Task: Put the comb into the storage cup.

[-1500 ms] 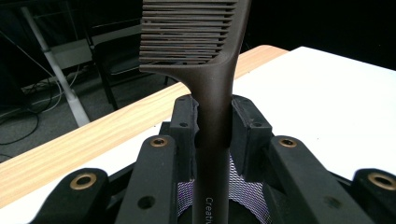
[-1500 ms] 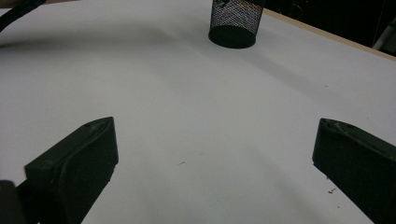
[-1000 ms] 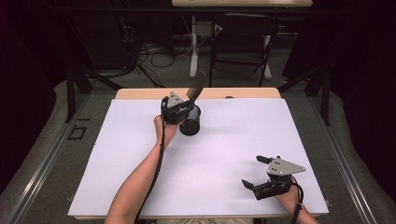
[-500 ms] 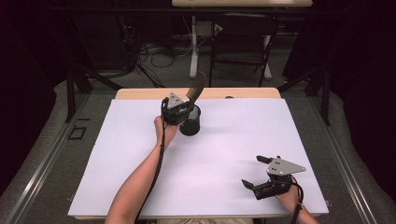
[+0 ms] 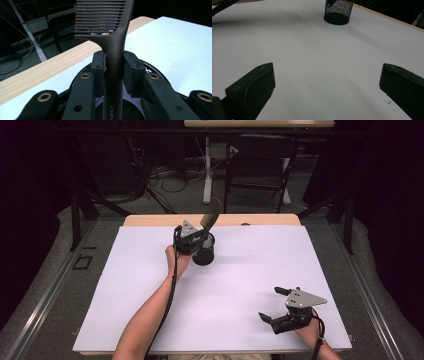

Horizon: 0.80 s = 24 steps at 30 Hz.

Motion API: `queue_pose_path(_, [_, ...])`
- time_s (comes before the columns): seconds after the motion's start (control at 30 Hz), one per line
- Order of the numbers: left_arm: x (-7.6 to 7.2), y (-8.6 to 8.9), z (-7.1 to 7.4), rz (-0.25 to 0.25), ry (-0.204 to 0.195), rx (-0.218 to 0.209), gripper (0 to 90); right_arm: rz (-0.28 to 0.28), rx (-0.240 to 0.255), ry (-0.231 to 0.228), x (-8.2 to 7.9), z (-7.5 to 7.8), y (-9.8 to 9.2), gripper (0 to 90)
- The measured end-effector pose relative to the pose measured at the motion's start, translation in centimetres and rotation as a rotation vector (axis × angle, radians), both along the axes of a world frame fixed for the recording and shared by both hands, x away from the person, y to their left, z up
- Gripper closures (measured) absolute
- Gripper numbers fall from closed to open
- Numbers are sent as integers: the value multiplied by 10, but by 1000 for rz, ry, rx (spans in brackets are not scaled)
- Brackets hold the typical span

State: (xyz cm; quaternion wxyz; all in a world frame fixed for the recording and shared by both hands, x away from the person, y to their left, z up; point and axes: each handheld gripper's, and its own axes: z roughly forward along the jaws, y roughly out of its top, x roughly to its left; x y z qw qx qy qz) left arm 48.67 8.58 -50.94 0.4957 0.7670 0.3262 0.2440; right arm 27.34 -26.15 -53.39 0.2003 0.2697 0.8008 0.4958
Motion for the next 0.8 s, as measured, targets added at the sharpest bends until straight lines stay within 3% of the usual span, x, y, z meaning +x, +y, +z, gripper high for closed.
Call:
queue_pose_path(0.37, [-5, -3, -4, 5, 1, 28, 716, 2, -1, 2, 0, 0, 0, 0])
queue_pose_path(0.57, [-12, 0, 2, 6, -5, 9, 473, 3, -2, 1, 0, 0, 0, 0])
queue_pose_path(0.8, [-19, 3, 16, -21, -8, 23, 332, 0, -2, 0, 1, 0, 0, 0])
